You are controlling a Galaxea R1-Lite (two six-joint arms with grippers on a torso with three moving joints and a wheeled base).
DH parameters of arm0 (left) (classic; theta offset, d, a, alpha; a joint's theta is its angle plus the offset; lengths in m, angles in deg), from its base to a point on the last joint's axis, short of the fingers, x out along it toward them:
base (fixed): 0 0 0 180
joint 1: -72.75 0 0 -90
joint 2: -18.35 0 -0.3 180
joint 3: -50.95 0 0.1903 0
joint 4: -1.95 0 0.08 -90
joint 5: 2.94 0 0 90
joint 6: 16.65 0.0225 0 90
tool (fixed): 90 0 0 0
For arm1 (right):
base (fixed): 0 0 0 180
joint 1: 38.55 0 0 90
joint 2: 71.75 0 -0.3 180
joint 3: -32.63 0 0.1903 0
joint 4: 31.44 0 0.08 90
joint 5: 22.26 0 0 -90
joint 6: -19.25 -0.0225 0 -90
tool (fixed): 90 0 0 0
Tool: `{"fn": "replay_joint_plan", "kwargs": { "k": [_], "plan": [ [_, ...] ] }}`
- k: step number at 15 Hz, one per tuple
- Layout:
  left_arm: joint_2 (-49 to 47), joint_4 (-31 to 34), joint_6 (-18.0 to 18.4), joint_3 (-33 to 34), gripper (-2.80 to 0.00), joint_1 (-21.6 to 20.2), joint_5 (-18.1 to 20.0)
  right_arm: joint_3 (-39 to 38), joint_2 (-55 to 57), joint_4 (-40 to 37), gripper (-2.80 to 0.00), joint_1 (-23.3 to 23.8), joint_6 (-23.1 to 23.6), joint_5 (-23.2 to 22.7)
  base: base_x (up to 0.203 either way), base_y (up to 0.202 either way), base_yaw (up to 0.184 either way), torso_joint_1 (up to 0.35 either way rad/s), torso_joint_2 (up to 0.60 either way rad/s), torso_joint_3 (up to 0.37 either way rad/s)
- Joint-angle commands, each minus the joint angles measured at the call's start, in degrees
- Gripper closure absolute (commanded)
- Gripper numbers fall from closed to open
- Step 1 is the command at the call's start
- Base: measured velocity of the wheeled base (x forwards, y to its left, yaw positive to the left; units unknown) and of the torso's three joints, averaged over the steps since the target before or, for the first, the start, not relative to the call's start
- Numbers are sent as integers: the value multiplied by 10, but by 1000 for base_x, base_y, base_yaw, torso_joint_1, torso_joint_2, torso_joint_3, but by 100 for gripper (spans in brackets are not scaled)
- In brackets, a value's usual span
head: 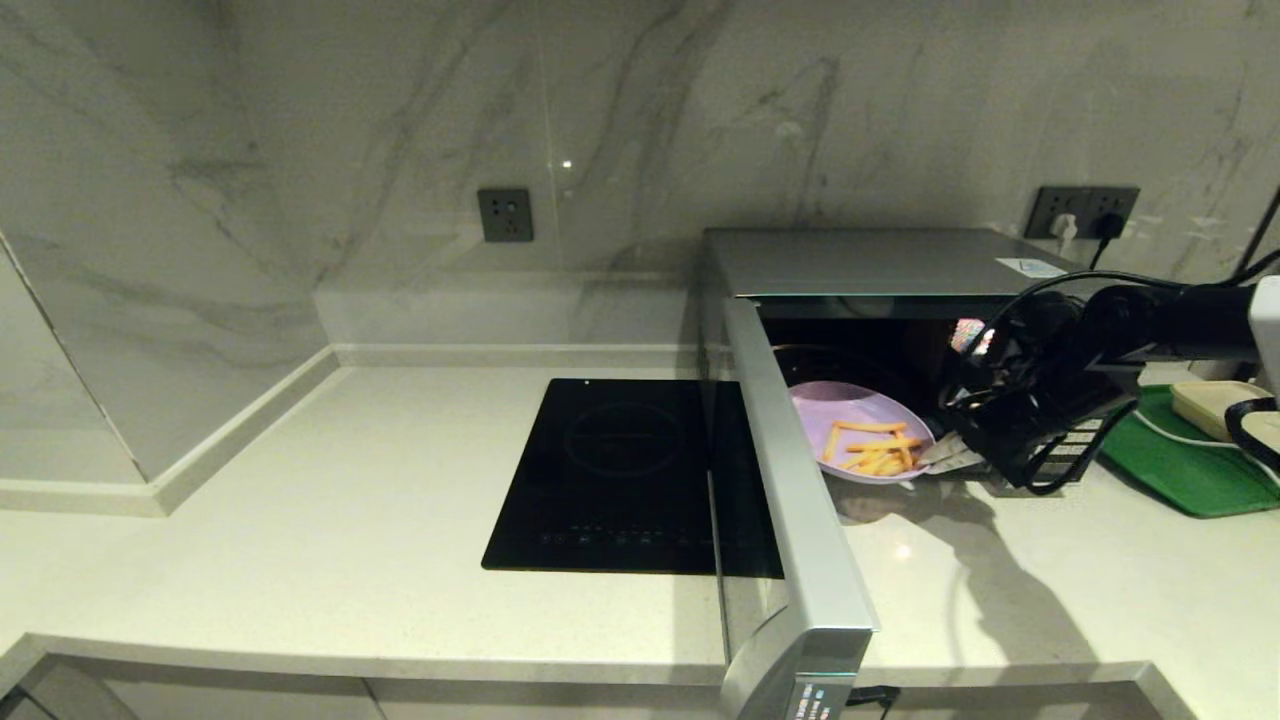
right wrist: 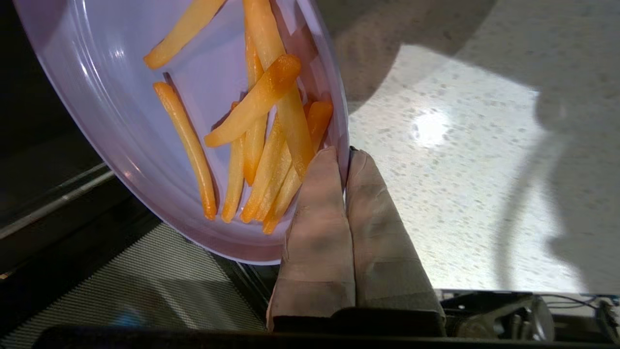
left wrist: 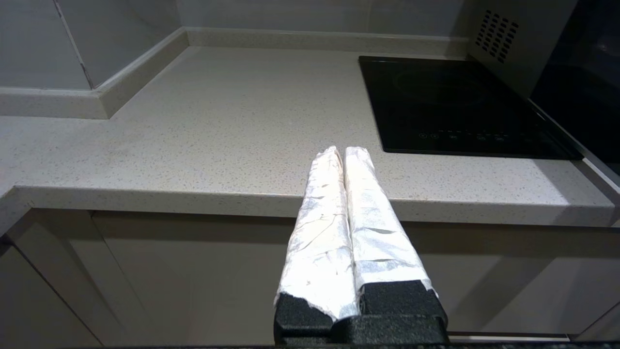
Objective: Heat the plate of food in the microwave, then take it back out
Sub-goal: Put the plate in the microwave oven
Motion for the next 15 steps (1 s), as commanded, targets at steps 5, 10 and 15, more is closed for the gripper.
{"fn": "replay_joint_plan", "kwargs": {
  "k": [5, 10, 15],
  "plan": [
    [0, 0, -1, 0, 0, 0, 0, 31, 38, 38, 0, -39, -32, 23, 0, 0, 0, 0, 0, 0],
    [0, 0, -1, 0, 0, 0, 0, 31, 43, 90, 0, -42, -73, 35, 0, 0, 0, 0, 0, 0],
    [0, 0, -1, 0, 0, 0, 0, 31, 45, 91, 0, -39, -83, 48, 0, 0, 0, 0, 0, 0]
  ]
}}
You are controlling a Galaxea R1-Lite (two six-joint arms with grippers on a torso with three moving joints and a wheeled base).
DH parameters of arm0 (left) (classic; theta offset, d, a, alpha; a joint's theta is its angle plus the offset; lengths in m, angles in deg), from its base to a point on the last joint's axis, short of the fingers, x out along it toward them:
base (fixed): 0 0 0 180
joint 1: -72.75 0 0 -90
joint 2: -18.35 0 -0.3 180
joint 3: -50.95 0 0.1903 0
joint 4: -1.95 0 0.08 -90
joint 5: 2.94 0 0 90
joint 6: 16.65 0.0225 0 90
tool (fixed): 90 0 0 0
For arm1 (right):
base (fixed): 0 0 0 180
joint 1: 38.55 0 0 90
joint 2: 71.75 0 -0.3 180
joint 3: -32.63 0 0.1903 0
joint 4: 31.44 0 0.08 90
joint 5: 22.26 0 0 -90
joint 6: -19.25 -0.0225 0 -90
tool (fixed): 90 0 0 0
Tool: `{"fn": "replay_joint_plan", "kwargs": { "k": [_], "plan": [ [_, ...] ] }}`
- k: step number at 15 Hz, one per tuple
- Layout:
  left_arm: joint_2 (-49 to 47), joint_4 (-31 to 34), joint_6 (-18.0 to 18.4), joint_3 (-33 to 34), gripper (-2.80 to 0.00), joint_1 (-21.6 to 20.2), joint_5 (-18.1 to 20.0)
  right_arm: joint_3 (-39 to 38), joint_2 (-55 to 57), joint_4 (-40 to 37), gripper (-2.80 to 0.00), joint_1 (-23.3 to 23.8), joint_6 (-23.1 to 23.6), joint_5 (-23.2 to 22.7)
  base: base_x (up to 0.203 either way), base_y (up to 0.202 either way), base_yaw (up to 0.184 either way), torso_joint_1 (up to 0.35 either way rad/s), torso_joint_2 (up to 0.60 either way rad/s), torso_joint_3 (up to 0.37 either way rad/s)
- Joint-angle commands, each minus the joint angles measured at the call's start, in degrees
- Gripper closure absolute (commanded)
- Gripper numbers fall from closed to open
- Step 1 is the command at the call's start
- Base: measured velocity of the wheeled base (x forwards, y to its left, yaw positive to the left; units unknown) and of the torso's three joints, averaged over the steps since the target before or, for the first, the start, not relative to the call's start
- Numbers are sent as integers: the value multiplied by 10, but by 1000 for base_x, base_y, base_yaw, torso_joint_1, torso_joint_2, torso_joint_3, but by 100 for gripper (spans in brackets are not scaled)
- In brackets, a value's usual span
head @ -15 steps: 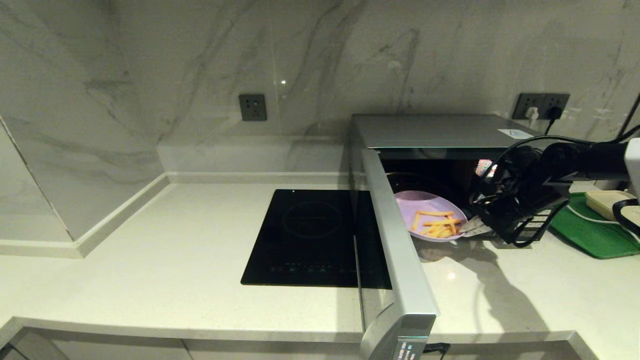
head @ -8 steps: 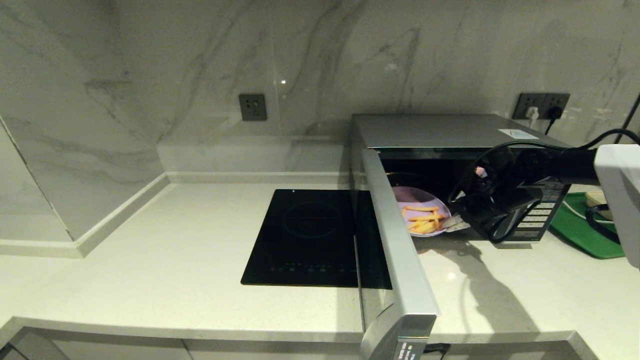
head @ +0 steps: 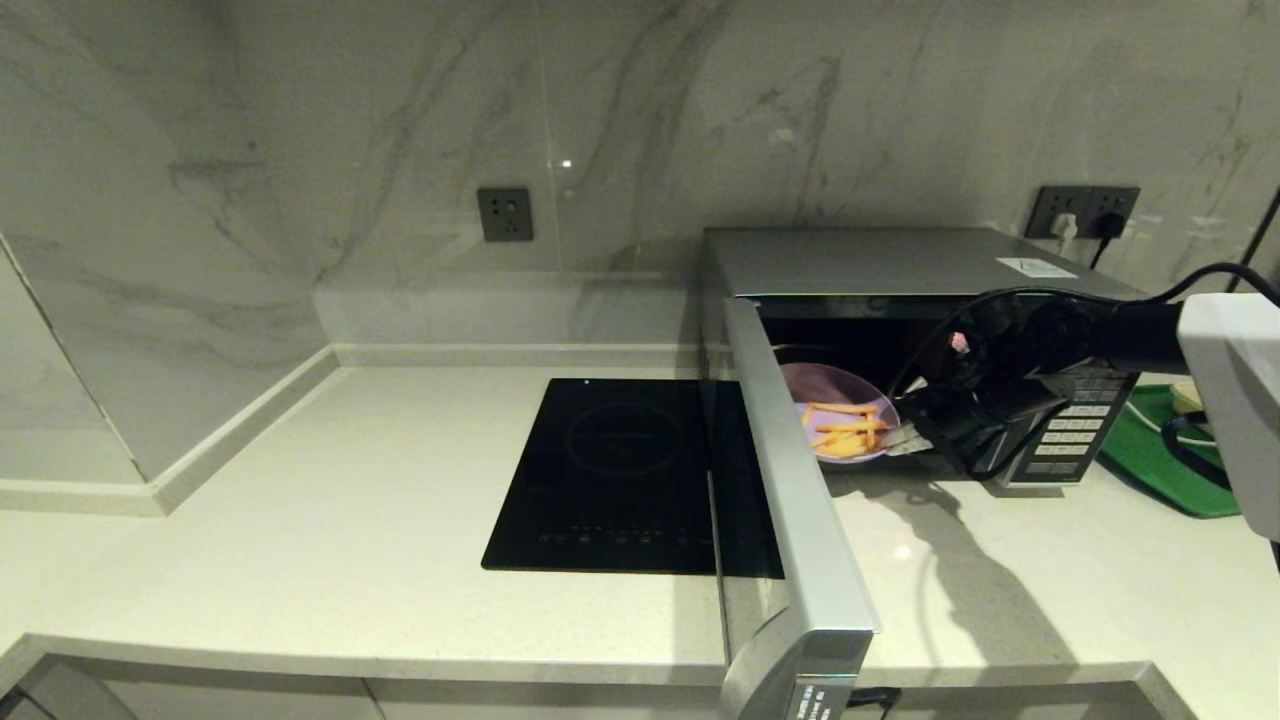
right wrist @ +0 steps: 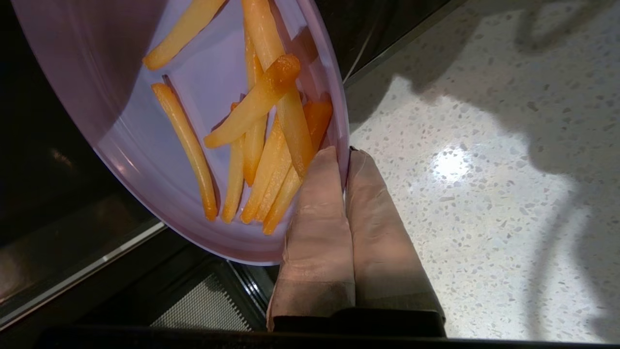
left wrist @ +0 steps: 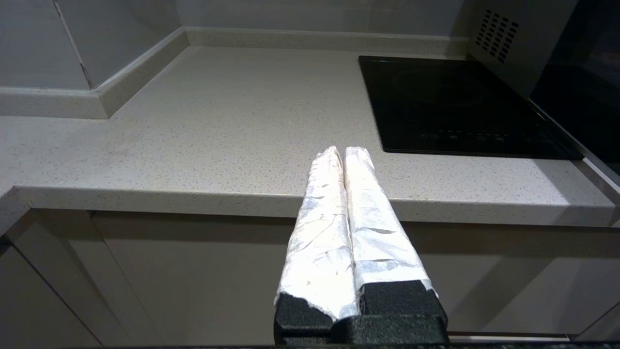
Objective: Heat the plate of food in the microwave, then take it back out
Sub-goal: Put the plate in the microwave oven
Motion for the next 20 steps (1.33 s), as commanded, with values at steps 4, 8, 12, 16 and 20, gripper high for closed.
{"fn": "replay_joint_plan", "kwargs": {
  "k": [4, 8, 12, 16, 20],
  "plan": [
    [0, 0, 0, 0, 0, 0, 0, 0, 11, 33, 0, 3, -35, 4, 0, 0, 0, 0, 0, 0],
    [0, 0, 0, 0, 0, 0, -1, 0, 7, 57, 0, 5, -56, 4, 0, 0, 0, 0, 0, 0],
    [0, 0, 0, 0, 0, 0, 0, -1, 16, 66, 0, 8, -66, 5, 0, 0, 0, 0, 0, 0],
    [0, 0, 0, 0, 0, 0, -1, 0, 25, 73, 0, 7, -65, 23, 0, 0, 0, 0, 0, 0],
    [0, 0, 0, 0, 0, 0, 0, 0, 33, 98, 0, 6, -68, 44, 0, 0, 0, 0, 0, 0]
  ]
}}
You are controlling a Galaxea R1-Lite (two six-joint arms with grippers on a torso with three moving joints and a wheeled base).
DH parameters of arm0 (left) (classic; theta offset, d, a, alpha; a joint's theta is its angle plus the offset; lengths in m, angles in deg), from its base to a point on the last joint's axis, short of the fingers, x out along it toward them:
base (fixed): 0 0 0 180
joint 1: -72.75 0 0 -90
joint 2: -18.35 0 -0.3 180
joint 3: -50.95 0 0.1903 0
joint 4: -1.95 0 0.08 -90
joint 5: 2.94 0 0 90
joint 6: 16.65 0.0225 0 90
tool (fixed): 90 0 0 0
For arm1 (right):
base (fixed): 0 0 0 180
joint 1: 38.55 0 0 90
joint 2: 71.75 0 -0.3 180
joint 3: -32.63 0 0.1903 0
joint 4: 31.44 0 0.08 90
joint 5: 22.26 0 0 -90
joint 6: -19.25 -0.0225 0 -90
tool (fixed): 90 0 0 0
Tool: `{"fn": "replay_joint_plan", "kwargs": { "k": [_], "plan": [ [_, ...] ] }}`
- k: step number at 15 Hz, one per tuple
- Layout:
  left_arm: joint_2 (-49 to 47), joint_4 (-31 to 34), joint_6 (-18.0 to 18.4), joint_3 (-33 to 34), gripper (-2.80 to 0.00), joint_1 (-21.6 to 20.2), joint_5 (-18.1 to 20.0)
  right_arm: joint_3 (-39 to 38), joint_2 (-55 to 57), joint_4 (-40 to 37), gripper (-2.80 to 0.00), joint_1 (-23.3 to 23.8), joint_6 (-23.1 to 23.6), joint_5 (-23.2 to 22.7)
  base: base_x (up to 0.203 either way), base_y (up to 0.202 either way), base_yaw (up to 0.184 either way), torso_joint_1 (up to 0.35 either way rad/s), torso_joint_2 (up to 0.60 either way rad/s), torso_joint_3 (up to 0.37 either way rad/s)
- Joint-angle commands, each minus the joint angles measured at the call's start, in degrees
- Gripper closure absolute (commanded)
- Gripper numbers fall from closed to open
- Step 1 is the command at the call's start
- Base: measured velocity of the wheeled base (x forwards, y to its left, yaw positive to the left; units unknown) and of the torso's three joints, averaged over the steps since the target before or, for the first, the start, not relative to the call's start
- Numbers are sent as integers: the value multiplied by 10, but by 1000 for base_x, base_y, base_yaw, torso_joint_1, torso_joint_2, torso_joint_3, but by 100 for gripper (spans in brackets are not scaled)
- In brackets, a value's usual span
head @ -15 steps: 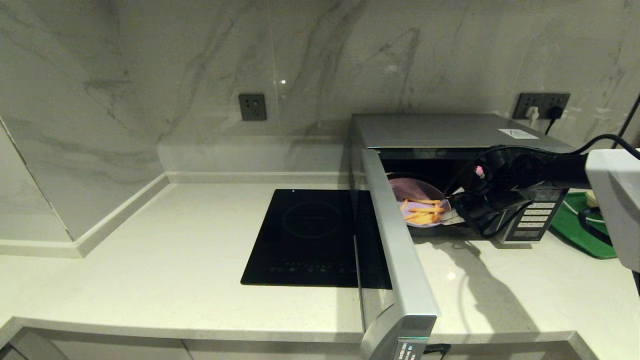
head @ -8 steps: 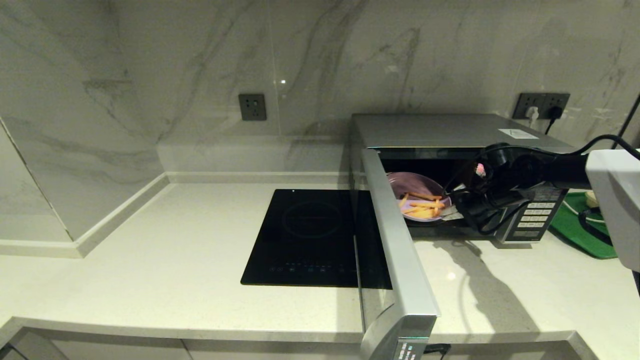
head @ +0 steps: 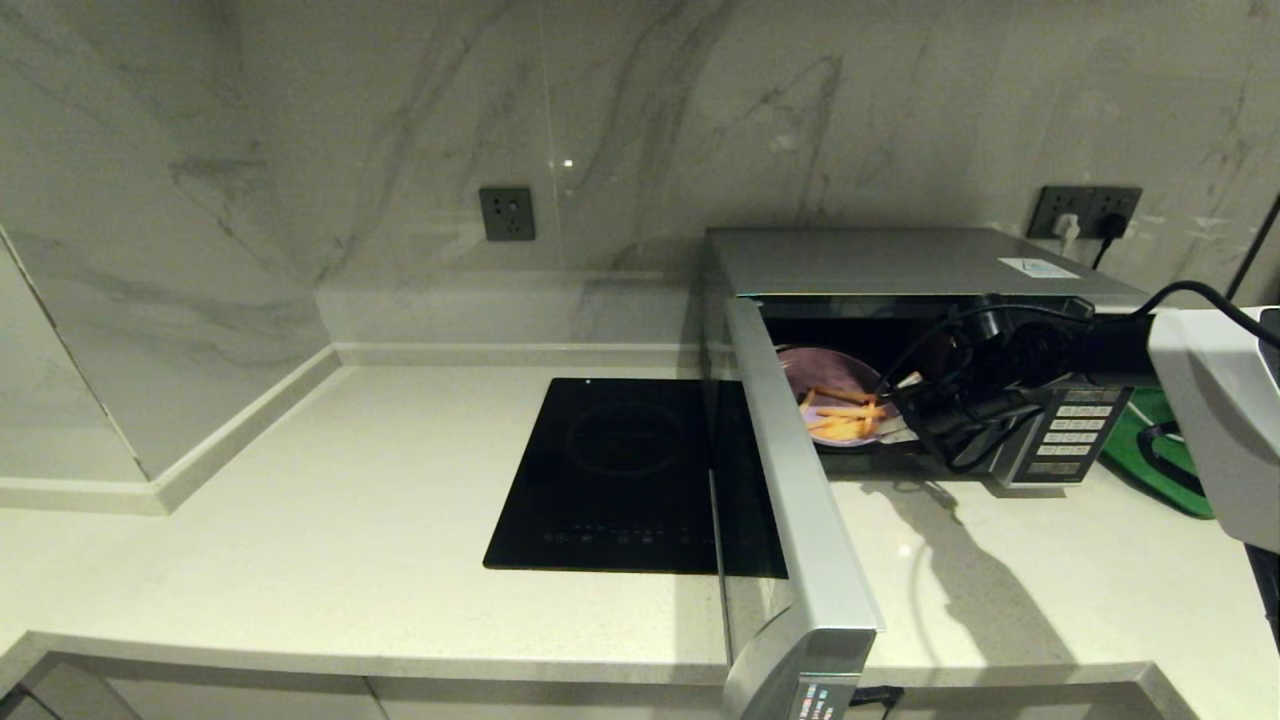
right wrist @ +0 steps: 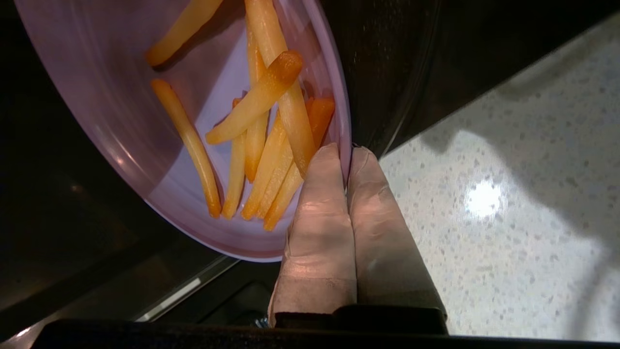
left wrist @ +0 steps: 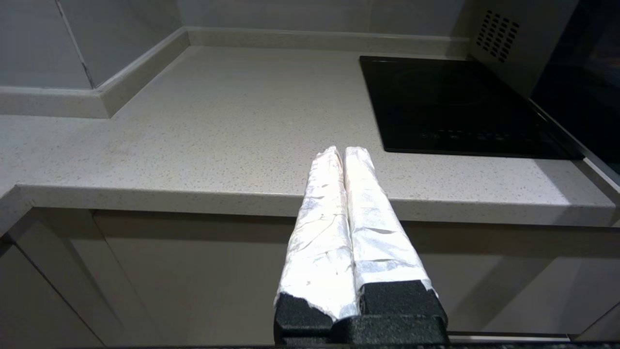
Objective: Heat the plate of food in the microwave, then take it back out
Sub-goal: Put the plate in the microwave oven
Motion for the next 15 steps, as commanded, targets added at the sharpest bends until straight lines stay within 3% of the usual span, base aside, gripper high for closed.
{"fn": "replay_joint_plan", "kwargs": {
  "k": [1, 9, 10, 15],
  "plan": [
    [0, 0, 0, 0, 0, 0, 0, -1, 4, -2, 0, 0, -4, 2, 0, 0, 0, 0, 0, 0],
    [0, 0, 0, 0, 0, 0, 0, -1, 3, -3, 0, 1, -4, 7, 0, 0, 0, 0, 0, 0],
    [0, 0, 0, 0, 0, 0, -1, -1, 3, -3, -280, 1, -4, 7, 0, 0, 0, 0, 0, 0],
    [0, 0, 0, 0, 0, 0, 0, -1, -17, -1, -280, 1, -6, 6, 0, 0, 0, 0, 0, 0]
  ]
}}
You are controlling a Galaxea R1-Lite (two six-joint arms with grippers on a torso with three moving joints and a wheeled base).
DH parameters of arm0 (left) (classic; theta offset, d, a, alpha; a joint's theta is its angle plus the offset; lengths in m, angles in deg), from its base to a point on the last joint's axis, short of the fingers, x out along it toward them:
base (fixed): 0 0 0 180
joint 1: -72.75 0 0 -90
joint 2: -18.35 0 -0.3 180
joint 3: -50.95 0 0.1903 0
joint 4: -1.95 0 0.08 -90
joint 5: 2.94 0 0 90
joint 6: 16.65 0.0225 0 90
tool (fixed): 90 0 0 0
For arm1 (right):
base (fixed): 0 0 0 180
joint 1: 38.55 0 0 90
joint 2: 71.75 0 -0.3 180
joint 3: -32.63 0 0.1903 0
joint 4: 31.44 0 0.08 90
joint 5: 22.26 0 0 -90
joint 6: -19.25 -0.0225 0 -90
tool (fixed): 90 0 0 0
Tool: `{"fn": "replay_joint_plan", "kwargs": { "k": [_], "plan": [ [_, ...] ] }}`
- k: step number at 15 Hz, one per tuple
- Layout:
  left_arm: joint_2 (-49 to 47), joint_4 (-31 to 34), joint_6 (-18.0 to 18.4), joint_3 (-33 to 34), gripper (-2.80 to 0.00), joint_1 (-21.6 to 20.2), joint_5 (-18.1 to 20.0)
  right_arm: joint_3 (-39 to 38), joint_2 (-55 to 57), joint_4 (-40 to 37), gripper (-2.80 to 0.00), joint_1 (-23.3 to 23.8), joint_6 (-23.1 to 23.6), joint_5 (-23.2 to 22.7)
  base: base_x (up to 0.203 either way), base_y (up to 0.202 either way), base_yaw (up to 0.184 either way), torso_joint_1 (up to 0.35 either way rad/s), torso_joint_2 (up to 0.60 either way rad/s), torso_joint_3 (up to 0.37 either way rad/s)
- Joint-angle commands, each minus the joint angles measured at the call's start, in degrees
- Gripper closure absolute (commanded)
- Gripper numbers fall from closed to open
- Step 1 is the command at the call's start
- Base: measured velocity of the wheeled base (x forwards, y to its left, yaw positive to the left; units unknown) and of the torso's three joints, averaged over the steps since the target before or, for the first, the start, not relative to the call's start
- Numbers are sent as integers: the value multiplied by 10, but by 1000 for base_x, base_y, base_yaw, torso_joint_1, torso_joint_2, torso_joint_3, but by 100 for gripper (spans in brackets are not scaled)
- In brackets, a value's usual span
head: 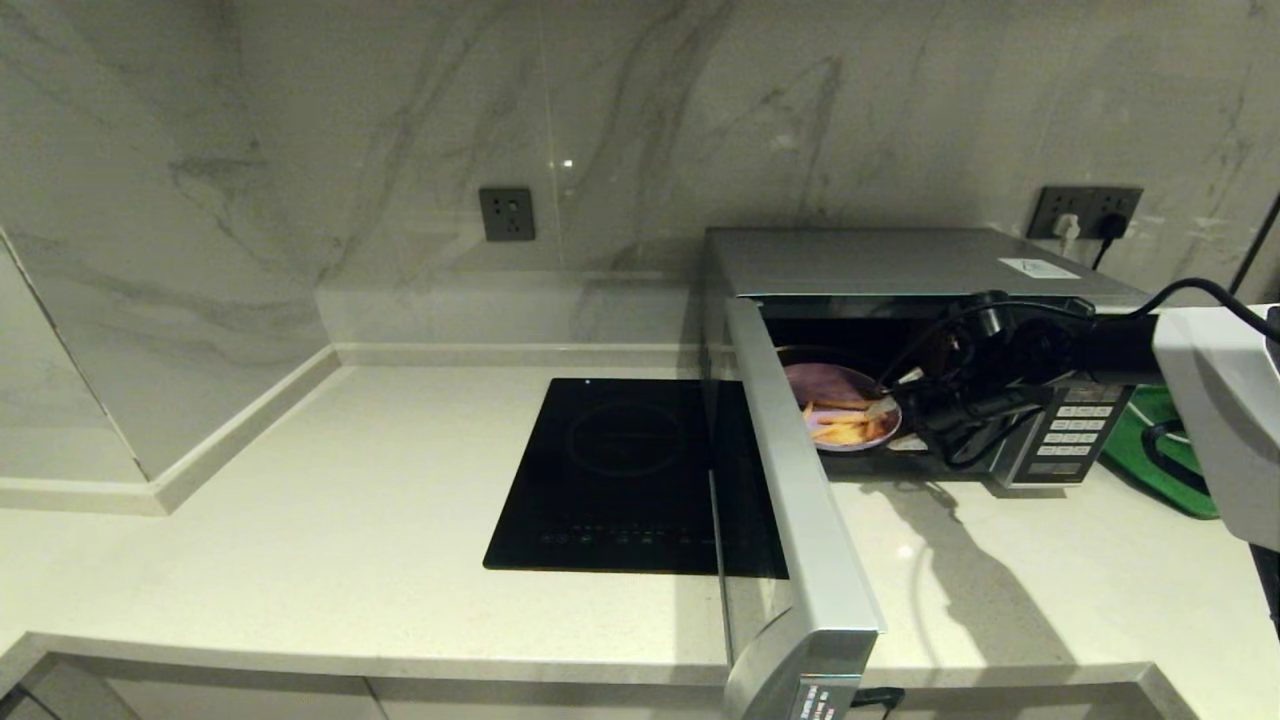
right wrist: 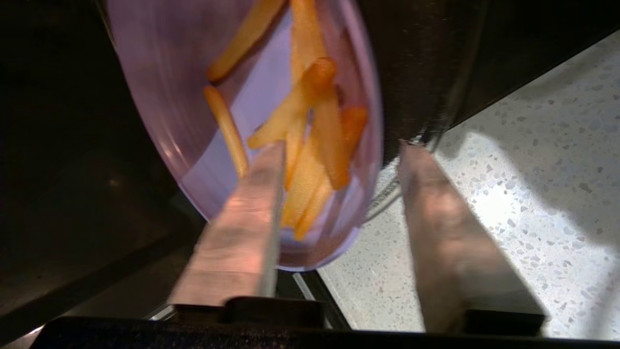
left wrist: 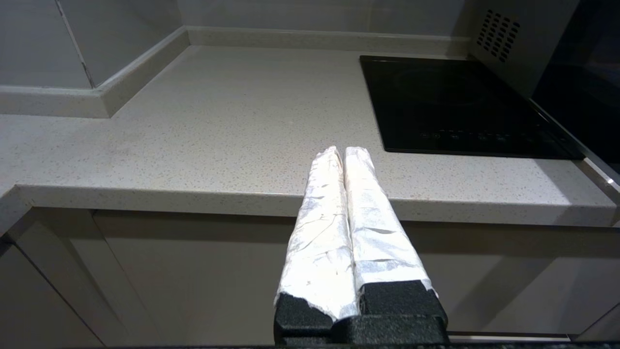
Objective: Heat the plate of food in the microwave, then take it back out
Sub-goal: Put the plate in the microwave oven
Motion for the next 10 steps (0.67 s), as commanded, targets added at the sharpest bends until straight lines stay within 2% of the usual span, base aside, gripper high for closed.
{"fn": "replay_joint_plan", "kwargs": {
  "k": [1, 10],
  "plan": [
    [0, 0, -1, 0, 0, 0, 0, 0, -18, 0, -280, -1, -3, -2, 0, 0, 0, 0, 0, 0],
    [0, 0, -1, 0, 0, 0, 0, -3, -54, -19, -280, 0, -3, -1, 0, 0, 0, 0, 0, 0]
  ]
}}
